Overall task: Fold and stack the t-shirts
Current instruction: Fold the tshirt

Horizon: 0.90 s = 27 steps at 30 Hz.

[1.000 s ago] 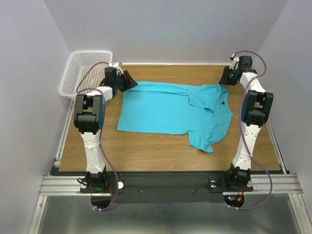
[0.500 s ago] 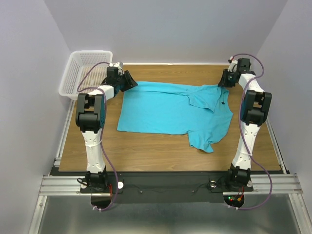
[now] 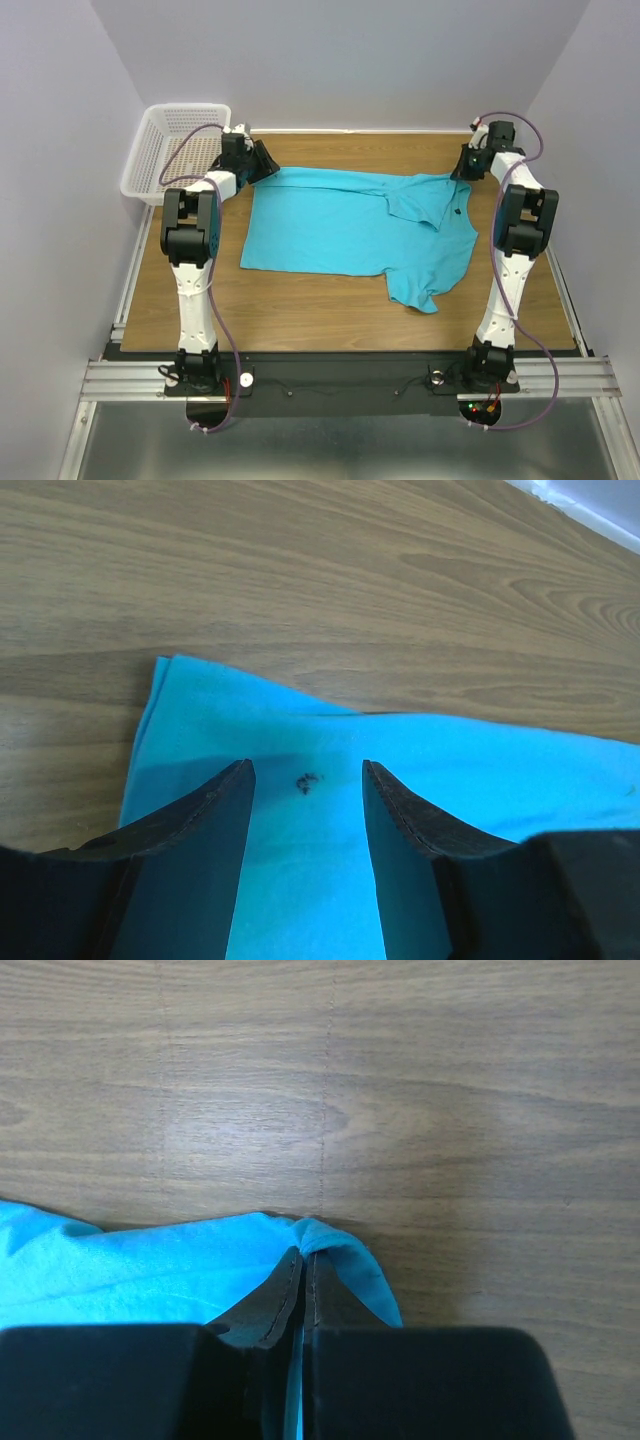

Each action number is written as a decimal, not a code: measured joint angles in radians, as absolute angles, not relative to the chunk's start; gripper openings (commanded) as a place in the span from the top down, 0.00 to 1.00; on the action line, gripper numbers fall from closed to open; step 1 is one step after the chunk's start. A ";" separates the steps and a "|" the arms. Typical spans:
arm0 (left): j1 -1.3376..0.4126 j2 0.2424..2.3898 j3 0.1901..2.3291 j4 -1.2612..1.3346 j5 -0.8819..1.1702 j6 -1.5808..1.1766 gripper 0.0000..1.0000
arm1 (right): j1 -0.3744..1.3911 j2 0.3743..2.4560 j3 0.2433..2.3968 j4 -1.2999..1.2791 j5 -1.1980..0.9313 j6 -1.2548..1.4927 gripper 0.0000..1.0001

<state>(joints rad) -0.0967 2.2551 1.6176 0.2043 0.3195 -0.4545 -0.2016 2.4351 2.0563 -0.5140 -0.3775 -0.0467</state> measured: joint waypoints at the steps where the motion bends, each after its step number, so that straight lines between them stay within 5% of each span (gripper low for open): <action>1: -0.097 2.268 1.628 0.197 0.314 -0.455 0.42 | -0.203 2.435 2.051 -0.511 -0.378 -0.044 0.99; 14: -0.107 2.326 1.718 0.134 0.246 -0.463 0.42 | -0.217 2.362 1.899 -0.398 -0.335 0.029 0.99; 21: -0.110 2.326 1.720 0.131 0.232 -0.466 0.42 | -0.219 2.342 1.870 -0.371 -0.323 0.060 0.66; 27: -0.110 2.328 1.731 0.118 0.232 -0.466 0.42 | -0.223 2.341 1.871 -0.357 -0.323 0.060 0.65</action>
